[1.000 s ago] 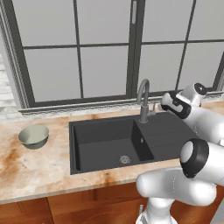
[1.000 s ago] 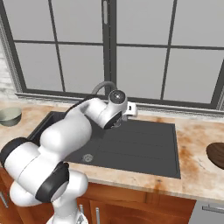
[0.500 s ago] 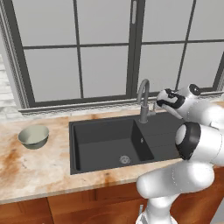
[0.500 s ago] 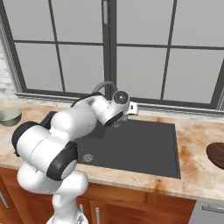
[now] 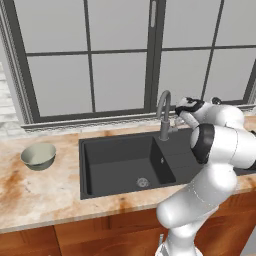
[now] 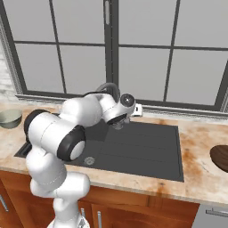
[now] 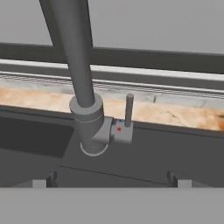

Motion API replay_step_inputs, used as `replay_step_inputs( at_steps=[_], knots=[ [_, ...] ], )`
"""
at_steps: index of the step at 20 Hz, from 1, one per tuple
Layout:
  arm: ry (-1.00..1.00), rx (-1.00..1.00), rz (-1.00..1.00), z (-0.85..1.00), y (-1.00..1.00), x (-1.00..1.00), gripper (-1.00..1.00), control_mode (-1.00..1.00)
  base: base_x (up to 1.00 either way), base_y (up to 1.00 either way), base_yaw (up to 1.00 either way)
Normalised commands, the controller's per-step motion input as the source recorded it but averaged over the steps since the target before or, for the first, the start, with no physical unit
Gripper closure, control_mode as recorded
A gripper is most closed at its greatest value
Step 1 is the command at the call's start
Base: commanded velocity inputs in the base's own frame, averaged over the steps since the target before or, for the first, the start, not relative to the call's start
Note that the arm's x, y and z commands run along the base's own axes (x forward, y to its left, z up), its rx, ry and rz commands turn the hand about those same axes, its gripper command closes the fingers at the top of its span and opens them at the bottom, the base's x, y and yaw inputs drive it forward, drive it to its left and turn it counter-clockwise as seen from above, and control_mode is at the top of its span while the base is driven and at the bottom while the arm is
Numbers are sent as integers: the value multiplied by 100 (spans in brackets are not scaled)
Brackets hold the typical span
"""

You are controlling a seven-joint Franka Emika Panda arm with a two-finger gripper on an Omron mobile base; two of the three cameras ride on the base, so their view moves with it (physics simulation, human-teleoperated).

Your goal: Rinse each bowl for a few seconds and place them down in the sink or on the counter.

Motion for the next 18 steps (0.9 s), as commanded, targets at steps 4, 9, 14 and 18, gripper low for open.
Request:
replay_step_inputs(
  at_steps=[4,9,14,18],
  knots=[
    [-1,0,3,-20,-10,37,-100,-100,0,0,0],
    [-1,0,2,-20,-9,39,-100,-100,0,0,0],
    [-1,0,1,-19,-10,39,-100,-100,0,0,0],
    [0,0,0,-15,-10,45,-100,-100,0,0,0]
  ],
)
